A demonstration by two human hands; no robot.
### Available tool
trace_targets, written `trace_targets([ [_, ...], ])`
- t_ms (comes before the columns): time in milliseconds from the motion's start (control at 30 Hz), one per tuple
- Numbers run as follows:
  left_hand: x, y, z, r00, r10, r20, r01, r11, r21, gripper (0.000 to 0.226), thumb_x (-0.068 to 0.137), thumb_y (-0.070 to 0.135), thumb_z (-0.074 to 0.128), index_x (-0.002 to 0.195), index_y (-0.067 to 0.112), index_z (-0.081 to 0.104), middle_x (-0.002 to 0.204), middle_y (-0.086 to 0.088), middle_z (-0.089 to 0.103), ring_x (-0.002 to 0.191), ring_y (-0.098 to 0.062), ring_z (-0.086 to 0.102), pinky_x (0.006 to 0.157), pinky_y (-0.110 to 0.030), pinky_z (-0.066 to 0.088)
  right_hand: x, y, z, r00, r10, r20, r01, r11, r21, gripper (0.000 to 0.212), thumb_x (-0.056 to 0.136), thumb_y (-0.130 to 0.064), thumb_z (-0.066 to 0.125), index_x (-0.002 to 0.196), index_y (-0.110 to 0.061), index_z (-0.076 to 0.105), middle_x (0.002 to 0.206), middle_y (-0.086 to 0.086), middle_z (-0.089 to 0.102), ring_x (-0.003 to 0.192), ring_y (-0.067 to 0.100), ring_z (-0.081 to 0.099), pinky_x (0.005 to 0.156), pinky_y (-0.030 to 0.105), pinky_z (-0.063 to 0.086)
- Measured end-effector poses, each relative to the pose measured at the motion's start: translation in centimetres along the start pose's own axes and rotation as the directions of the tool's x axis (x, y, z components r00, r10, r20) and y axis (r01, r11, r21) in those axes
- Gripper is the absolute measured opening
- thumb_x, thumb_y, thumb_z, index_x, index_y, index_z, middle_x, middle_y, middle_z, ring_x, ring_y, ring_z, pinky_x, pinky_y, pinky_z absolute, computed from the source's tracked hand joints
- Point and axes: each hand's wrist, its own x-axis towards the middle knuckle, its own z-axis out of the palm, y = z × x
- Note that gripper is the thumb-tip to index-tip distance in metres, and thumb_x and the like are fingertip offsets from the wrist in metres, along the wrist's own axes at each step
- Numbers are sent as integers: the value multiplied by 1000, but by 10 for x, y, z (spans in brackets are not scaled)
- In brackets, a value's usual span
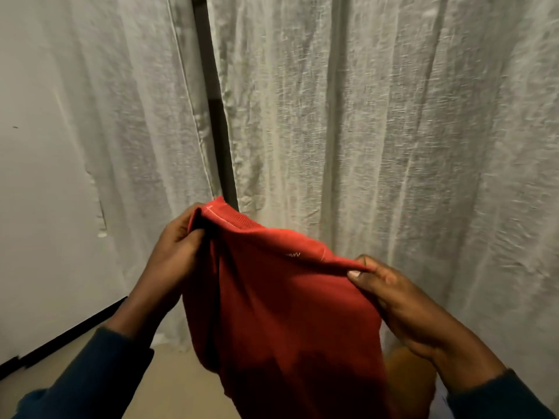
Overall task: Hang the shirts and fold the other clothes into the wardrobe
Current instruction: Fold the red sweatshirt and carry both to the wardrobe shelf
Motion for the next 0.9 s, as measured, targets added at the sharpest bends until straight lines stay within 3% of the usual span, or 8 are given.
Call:
trace_targets([
  [133, 6, 8, -13, 998, 60, -36, -60, 998, 1, 42, 99, -6, 40, 95, 24, 69, 78, 12, 73, 76, -2, 67, 71, -17, 55, -2, 15, 26, 946, 136, 294, -153, 988, 37, 37, 87, -31, 73, 116, -10, 63, 112, 12, 70, 100, 21, 67, 88, 26, 53],
  [233, 16, 8, -27, 999, 42, 8, -42, 999, 17, 30, 99, 3, 50, 95, 22, 73, 89, -4, 76, 84, -18, 70, 81, -32, 57, 9, 19, 46, 946, 168, 278, -107, 969, -220, 36, 97, -23, 59, 129, -8, 61, 127, 11, 68, 121, 23, 62, 107, 36, 47],
  [400, 29, -3, -40, 998, 4, 58, -7, 998, 63, 15, 95, 4, 59, 95, 12, 73, 81, -15, 70, 69, -17, 64, 63, -27, 52, 33, 23, 73, 985, 70, 161, 10, 893, -450, 13, 92, -10, 66, 96, 1, 66, 85, 9, 64, 80, 21, 56, 76, 42, 46],
  [500, 21, -13, -44, 983, 141, -116, -150, 986, -76, 19, 91, 1, 61, 98, 17, 69, 88, -5, 70, 76, -10, 65, 67, -21, 54, 41, 17, 87, 991, -132, 4, 130, 973, -191, 10, 87, 1, 65, 96, -2, 66, 86, 6, 66, 79, 15, 63, 75, 28, 52],
  [567, 17, -38, -46, 983, 180, -26, -178, 981, 81, 28, 80, 4, 59, 94, 25, 70, 87, 6, 70, 78, -2, 64, 73, -25, 55, 48, 20, 93, 979, -165, -123, 147, 979, -144, 20, 85, -2, 66, 102, -12, 68, 96, 3, 73, 85, 14, 68, 82, 31, 57],
  [667, 18, -82, -67, 995, 96, 27, -98, 889, 448, 21, 81, 27, 57, 89, 20, 76, 74, 10, 67, 76, -5, 63, 70, -38, 52, 58, 26, 94, 969, -145, -199, 47, 902, -428, 9, 89, -11, 64, 95, -17, 68, 83, -5, 73, 76, 10, 66, 76, 35, 53],
  [800, 25, -83, -102, 964, 198, -178, 0, 669, 743, 21, 88, 14, 52, 99, 11, 70, 90, -7, 55, 83, -30, 57, 69, -38, 45, 63, 14, 101, 956, -167, -242, 116, 970, -212, 8, 92, -1, 57, 90, -4, 64, 70, 7, 62, 65, 18, 52, 63, 31, 41],
  [900, 19, -72, -100, 967, -60, -248, 244, 498, 832, 33, 101, 30, 40, 104, 11, 66, 95, -18, 61, 89, -38, 62, 72, -42, 48, 74, 12, 130, 964, -161, -211, 154, 987, -49, 15, 93, 2, 52, 87, -6, 63, 66, 3, 61, 60, 10, 54, 57, 21, 44],
])
